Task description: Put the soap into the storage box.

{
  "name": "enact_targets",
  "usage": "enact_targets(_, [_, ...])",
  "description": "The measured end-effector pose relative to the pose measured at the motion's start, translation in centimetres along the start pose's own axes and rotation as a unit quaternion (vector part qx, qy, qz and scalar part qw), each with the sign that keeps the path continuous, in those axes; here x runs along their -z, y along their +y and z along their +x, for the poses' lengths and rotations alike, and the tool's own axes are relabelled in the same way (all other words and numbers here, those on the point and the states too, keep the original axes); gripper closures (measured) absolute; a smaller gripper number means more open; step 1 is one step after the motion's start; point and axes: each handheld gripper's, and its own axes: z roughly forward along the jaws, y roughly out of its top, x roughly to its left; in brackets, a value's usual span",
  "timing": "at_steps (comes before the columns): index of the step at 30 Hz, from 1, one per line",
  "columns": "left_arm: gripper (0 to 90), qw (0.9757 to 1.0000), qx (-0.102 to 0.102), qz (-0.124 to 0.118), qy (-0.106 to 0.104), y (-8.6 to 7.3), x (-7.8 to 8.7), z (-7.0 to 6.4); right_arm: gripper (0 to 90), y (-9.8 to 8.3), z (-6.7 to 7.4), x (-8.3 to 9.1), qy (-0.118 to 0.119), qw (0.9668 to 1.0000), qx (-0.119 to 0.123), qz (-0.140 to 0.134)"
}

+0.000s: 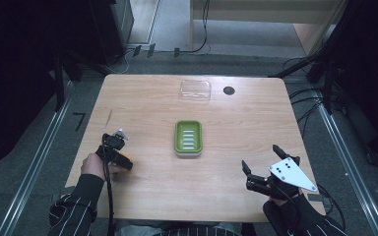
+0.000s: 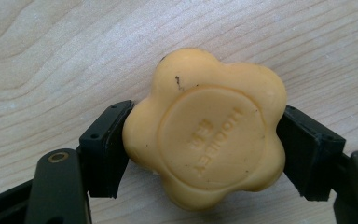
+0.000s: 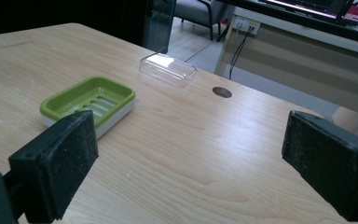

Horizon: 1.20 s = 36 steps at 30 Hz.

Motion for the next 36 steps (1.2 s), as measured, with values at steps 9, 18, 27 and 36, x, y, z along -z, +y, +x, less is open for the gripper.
enact_targets(9, [26.7, 0.9998, -0.021, 0.003, -0.007, -0.03, 0.05, 0.15, 4.0, -0.01, -0.01, 0.04, 0.000, 1.0000, 0.000, -0.001])
enact_targets(18, [19.7, 0.9999, -0.006, -0.008, -0.009, 0.07, 0.15, 0.34, 4.0, -0.02, -0.02, 0.05, -0.001, 1.0000, -0.002, 0.000])
enact_targets(27, [25.7, 0.9998, 0.014, -0.006, -0.015, 0.09, 0.01, 0.35, 4.0, -0.01, -0.01, 0.03, -0.001, 1.0000, 0.001, 0.000])
enact_targets(36, [26.4, 0.9998, 0.013, -0.013, -0.012, 0.03, 0.02, 0.30, 4.0, -0.01, 0.01, 0.04, -0.001, 1.0000, 0.001, 0.000])
